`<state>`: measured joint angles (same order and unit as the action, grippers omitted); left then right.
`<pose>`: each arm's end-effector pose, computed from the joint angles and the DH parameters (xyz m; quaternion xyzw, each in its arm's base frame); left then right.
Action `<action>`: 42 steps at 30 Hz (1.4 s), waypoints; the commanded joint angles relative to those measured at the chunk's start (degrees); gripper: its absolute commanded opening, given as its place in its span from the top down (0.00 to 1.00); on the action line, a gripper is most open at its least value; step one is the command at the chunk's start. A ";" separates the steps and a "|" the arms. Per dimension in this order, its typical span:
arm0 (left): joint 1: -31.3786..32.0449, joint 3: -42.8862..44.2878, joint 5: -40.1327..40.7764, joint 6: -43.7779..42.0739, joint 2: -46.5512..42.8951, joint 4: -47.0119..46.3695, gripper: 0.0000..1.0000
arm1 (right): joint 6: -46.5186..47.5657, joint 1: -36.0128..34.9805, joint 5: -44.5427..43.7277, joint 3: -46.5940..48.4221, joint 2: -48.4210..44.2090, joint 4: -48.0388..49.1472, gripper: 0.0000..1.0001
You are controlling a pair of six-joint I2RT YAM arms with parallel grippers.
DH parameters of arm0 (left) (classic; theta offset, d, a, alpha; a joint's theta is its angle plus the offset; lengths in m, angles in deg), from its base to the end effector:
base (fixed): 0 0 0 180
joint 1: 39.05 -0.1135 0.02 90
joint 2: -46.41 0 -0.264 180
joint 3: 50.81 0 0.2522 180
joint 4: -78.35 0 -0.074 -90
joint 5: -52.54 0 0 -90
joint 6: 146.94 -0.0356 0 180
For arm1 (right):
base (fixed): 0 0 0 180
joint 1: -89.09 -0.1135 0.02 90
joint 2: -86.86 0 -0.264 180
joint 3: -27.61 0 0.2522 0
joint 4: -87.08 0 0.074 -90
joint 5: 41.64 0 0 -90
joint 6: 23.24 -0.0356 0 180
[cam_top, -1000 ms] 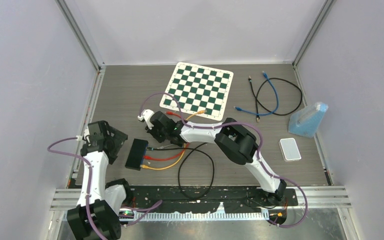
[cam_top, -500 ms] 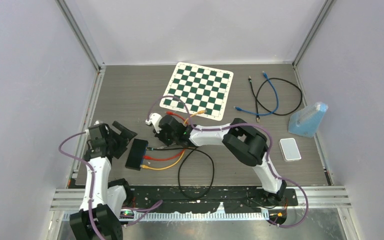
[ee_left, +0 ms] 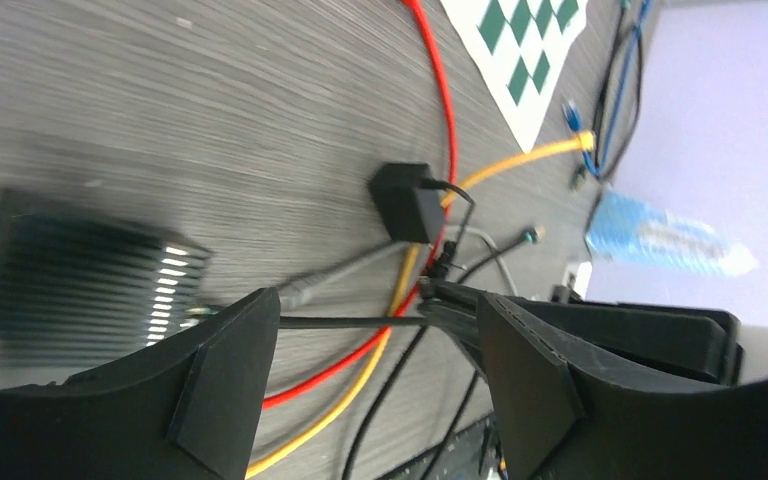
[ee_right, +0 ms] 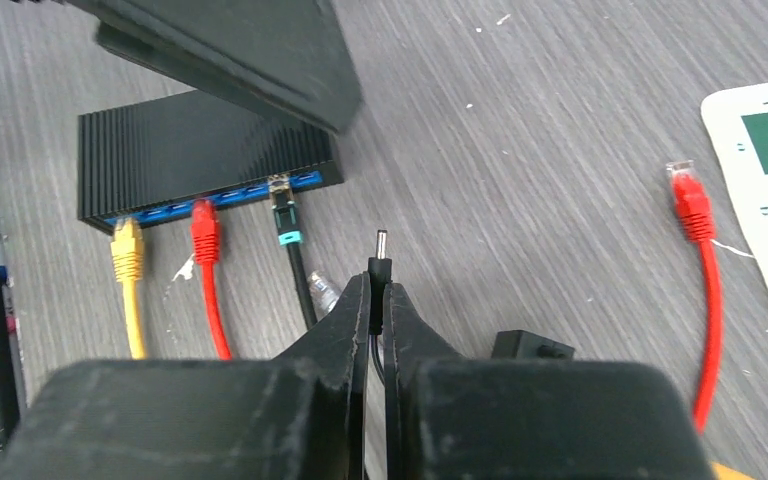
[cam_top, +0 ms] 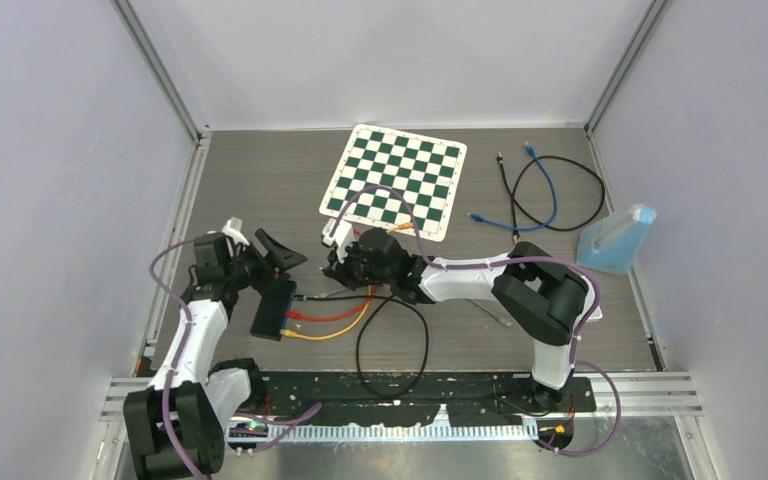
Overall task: Insert the plug into the switch port
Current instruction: Pick up the connector from the center of the board.
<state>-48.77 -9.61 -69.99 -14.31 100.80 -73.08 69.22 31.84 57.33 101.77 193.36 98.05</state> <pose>0.1899 0.0131 0.2013 -0.2838 0.8368 -0.3563 0.3038 0.2170 0.3476 0.1919 -0.4481 0.6922 0.3159 0.4693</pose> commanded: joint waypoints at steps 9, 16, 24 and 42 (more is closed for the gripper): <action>9.09 1.97 -6.38 2.54 5.48 -10.57 0.37 | -3.73 -0.10 3.15 -2.74 -3.42 9.60 0.95; 11.34 1.37 -6.34 5.86 8.57 -12.10 0.45 | -6.15 -0.14 1.59 -5.16 -4.26 13.07 0.95; 14.14 1.32 -4.68 8.41 9.90 -13.26 0.55 | -7.38 -0.22 0.76 -6.19 -4.49 15.17 0.95; 14.11 -1.57 -1.20 13.03 6.82 -14.45 0.78 | -8.35 -0.64 -0.15 -8.19 -4.91 17.81 0.95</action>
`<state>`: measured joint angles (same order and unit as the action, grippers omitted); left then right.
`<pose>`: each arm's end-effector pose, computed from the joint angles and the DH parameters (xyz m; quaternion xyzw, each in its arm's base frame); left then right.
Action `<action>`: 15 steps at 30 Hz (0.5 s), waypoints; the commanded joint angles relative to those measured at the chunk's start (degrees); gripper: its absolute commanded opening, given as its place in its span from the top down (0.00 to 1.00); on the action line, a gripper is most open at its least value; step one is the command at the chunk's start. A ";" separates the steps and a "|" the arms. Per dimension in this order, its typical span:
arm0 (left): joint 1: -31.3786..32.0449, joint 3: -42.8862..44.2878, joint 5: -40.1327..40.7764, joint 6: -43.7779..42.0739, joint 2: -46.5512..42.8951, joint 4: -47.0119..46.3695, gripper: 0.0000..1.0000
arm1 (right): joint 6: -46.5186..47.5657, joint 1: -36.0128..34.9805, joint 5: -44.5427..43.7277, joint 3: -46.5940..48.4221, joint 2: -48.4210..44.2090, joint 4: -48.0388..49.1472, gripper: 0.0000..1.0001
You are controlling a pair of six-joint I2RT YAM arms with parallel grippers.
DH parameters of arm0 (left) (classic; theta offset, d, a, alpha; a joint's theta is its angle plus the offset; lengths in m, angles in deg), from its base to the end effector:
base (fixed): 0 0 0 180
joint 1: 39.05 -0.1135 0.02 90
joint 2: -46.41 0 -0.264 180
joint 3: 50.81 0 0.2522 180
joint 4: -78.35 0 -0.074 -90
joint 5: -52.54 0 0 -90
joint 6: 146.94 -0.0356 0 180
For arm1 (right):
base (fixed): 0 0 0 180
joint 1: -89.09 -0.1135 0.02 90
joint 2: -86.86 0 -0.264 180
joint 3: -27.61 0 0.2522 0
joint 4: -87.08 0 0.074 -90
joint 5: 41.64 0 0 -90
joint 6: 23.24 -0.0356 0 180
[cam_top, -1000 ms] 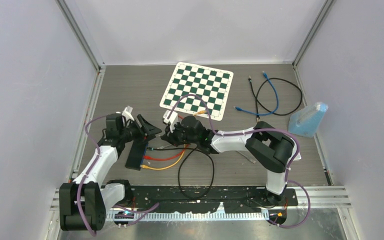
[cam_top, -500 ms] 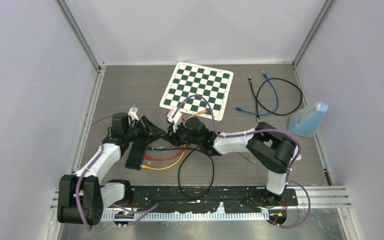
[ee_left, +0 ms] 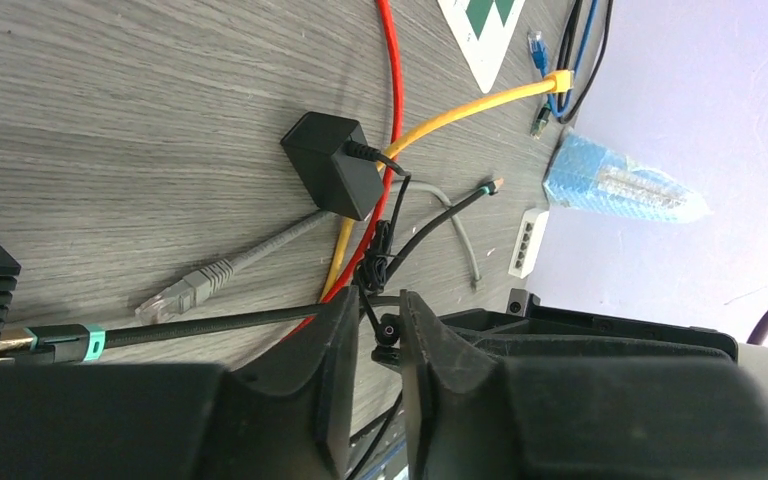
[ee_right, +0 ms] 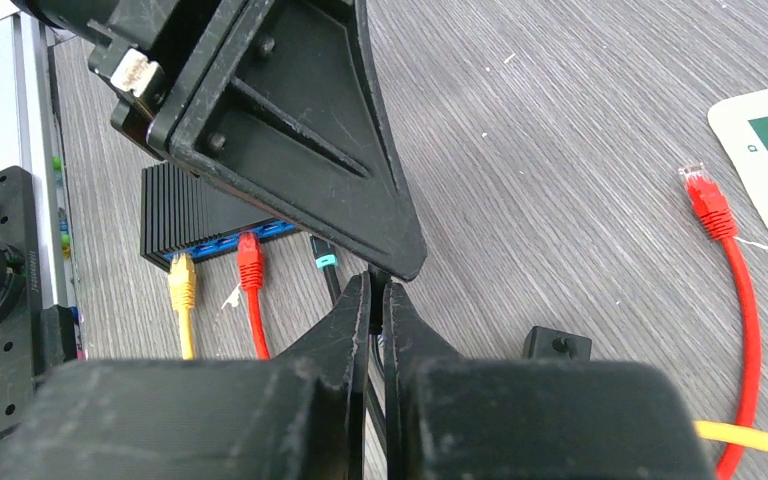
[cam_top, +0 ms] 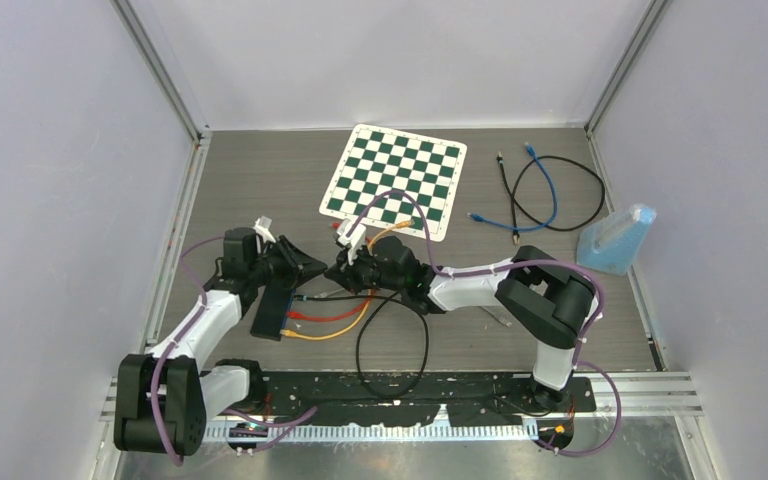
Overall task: Insert the plug into the switch port
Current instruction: Pick up the connector from the center of the board.
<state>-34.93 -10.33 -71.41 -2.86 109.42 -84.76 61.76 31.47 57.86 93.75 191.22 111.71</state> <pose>0.2111 -0.0351 0.1864 -0.2521 0.8365 -0.4294 0.2286 0.2037 0.3322 0.1876 -0.3930 0.6793 0.3759 0.4928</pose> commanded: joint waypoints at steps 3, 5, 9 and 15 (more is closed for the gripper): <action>0.27 -1.49 0.12 2.21 -2.55 -3.53 0.92 | -0.96 -0.29 -1.22 -0.61 -2.96 4.23 0.91; 0.27 -2.19 -0.05 3.15 -3.01 -5.09 0.97 | -0.37 -0.25 -1.40 -1.15 -3.35 4.25 0.84; 0.27 -2.81 0.21 4.74 -3.89 -5.77 0.98 | 1.63 -0.13 -1.84 -4.41 -4.81 6.69 0.77; 0.27 -3.36 1.42 6.02 -5.73 -5.41 0.98 | 3.37 -0.11 0.48 -4.04 -4.92 4.77 0.78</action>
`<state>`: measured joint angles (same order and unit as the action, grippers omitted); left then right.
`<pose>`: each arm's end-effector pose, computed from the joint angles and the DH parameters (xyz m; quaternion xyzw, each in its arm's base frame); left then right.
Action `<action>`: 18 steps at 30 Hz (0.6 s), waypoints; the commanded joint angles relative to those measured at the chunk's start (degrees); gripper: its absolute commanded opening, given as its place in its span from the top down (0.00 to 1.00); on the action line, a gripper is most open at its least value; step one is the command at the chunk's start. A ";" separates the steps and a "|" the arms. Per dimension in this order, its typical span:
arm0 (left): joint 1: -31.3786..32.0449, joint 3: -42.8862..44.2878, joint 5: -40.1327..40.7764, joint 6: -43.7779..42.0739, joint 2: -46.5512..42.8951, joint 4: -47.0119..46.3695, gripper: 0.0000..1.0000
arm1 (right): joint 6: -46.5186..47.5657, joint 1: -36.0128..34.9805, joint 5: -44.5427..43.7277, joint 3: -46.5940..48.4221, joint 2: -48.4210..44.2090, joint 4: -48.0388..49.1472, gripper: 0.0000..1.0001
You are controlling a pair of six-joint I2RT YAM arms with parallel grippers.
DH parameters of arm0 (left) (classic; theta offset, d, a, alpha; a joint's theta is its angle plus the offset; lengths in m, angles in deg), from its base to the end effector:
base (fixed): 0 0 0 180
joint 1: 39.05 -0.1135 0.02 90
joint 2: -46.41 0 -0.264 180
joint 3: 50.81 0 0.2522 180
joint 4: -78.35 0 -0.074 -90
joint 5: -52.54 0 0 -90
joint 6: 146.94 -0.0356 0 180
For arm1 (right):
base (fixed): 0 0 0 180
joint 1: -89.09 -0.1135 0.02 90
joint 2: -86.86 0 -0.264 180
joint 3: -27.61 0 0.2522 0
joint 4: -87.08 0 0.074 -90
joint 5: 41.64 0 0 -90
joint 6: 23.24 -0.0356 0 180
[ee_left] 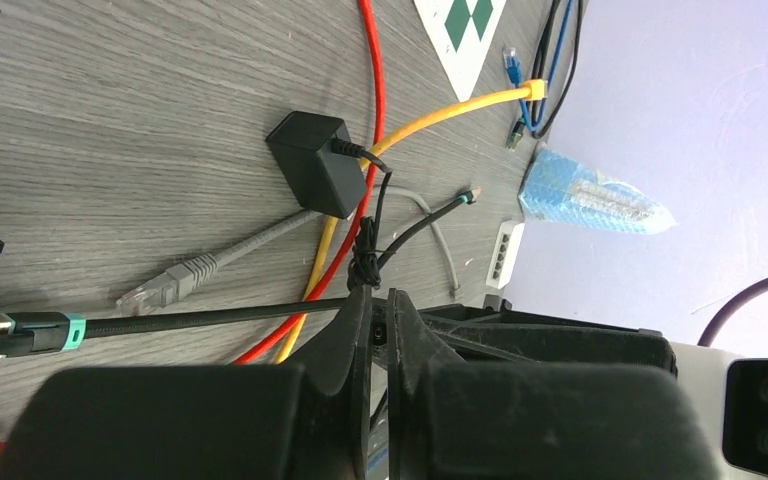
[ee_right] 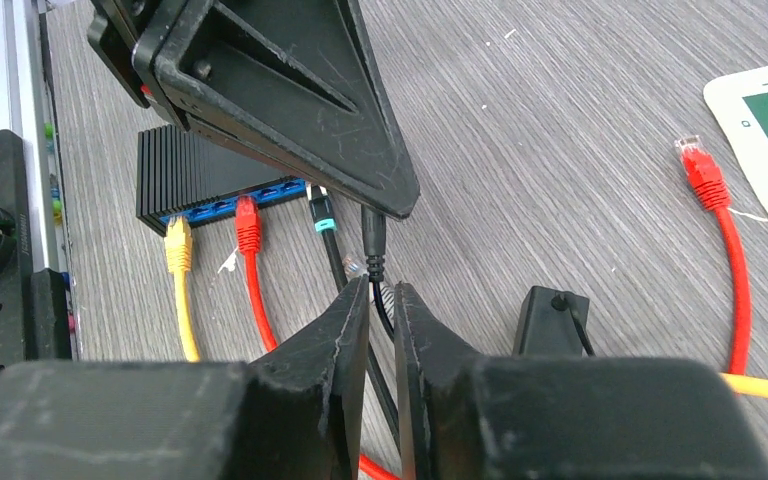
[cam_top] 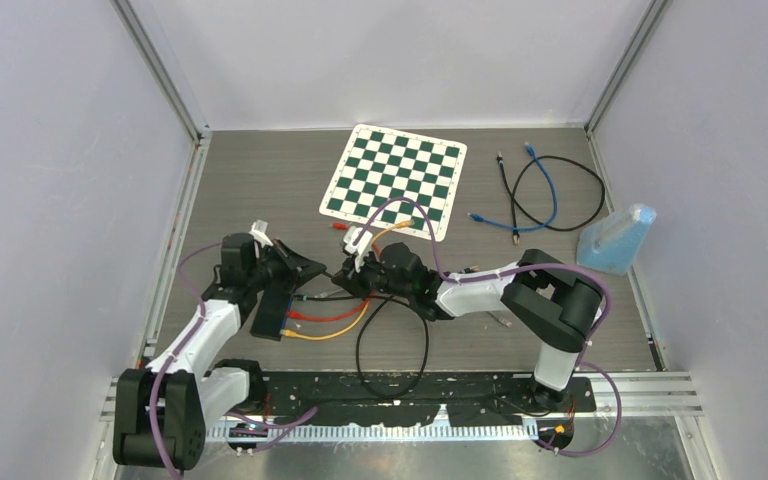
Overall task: Insert the plug into the switch port
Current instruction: Pick up the connector from the center of the board.
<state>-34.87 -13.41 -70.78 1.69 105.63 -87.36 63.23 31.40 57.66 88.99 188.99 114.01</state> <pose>0.2009 -0.0343 0.1854 -0.2752 0.8188 -0.4443 0.2373 0.1942 0.3179 0.1809 -0.4016 0.6757 0.3680 0.4967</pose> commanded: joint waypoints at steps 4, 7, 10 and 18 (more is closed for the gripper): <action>0.21 -0.53 1.18 1.72 -2.74 -2.13 0.97 | 1.98 -0.01 0.39 0.67 -2.50 3.16 0.78; 0.21 -1.20 1.28 2.17 -3.33 -2.16 0.97 | 1.96 -0.05 0.73 1.39 -2.05 2.91 0.78; 0.25 -1.53 1.44 2.28 -3.94 -1.97 0.97 | 1.79 -0.03 1.26 2.45 -1.25 2.50 0.78; 0.23 -1.77 1.76 2.75 -4.35 -1.81 0.96 | 1.61 -0.05 3.01 3.79 0.12 3.54 0.91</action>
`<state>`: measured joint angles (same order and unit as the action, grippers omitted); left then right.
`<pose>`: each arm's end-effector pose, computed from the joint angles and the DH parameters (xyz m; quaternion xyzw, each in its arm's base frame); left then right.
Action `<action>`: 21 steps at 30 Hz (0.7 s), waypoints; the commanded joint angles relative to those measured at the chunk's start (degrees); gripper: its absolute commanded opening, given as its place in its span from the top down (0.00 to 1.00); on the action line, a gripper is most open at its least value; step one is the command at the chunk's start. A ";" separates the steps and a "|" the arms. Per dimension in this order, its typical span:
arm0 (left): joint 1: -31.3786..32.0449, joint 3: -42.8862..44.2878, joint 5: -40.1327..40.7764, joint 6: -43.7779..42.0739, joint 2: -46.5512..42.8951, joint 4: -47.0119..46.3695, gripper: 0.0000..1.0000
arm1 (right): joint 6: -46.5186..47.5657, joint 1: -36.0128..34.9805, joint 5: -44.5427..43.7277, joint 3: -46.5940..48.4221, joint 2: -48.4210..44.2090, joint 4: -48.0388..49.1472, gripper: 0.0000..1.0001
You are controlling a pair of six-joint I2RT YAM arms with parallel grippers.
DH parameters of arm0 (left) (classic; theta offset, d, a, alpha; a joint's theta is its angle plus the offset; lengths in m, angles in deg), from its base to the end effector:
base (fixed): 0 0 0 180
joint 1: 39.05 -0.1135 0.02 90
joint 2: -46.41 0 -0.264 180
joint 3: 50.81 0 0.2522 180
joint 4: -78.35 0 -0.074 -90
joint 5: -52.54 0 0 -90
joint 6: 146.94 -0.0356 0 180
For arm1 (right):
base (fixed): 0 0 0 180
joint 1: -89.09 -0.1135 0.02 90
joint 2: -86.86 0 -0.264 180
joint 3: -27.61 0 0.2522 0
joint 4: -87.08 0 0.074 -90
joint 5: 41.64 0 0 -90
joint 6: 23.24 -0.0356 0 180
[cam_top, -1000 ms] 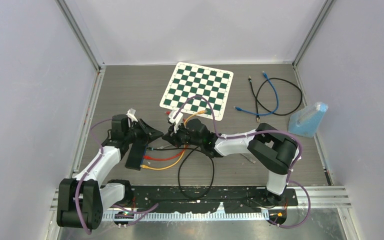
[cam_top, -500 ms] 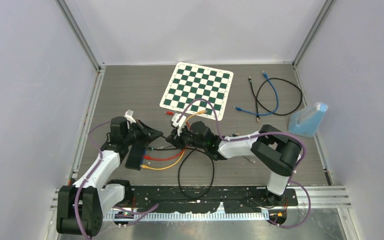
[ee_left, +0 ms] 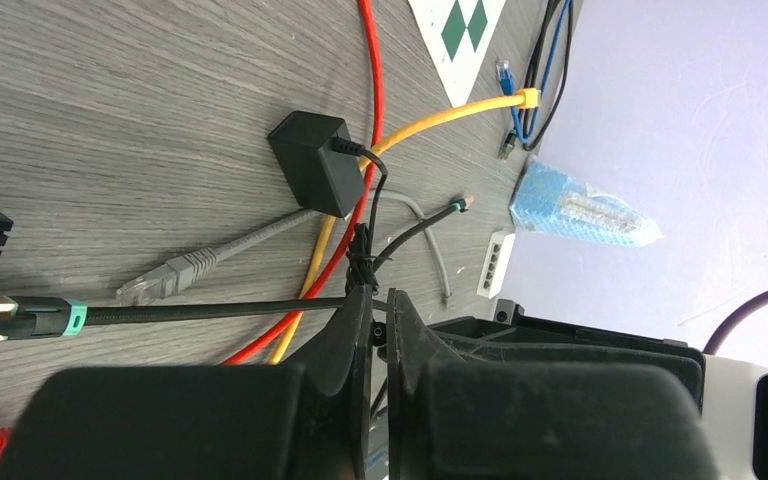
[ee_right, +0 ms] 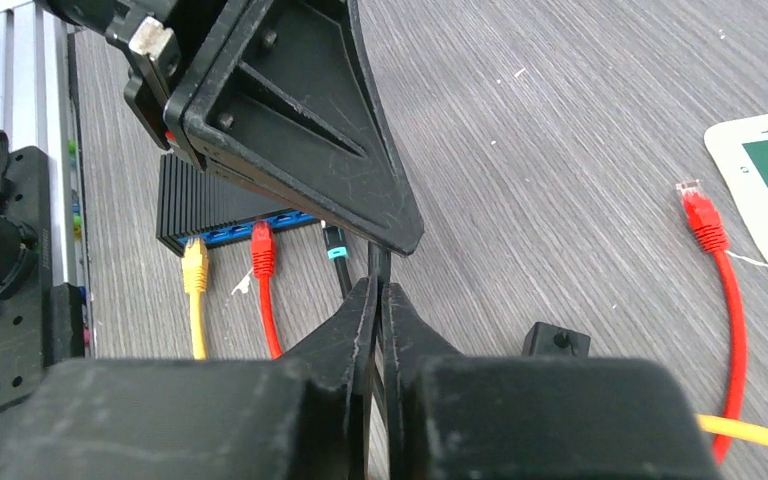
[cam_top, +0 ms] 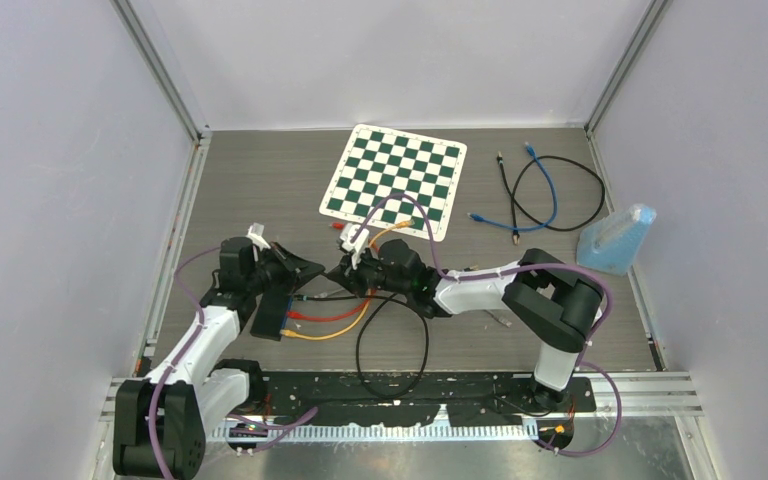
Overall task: Insert the plug into the switch port
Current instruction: Pick up the connector from the center of the board.
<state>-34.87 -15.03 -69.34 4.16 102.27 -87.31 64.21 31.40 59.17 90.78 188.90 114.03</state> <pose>0.1928 -0.0329 0.1865 -0.2928 0.8089 -0.4464 0.2465 0.1964 0.3231 0.1909 -0.4105 0.6580 0.3780 0.5057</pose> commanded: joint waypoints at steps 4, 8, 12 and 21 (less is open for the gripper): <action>0.23 0.17 0.23 0.42 -1.09 -1.59 0.96 | 0.16 -0.05 3.16 1.86 0.76 4.46 0.95; 0.21 0.04 0.74 0.43 -1.52 -1.30 0.96 | -0.04 -0.05 4.66 2.19 1.17 3.02 0.81; 0.21 -0.05 0.74 0.60 -1.53 -1.22 0.96 | 0.33 -0.02 4.31 2.14 1.36 2.68 0.71; 0.21 -0.10 0.85 0.79 -2.08 -0.93 0.95 | 0.66 -0.05 3.85 3.42 2.50 1.50 0.80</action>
<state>-34.87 -15.25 -68.42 4.37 101.17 -86.79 64.26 31.51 62.51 91.92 190.87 114.36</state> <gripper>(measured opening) 0.055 0.228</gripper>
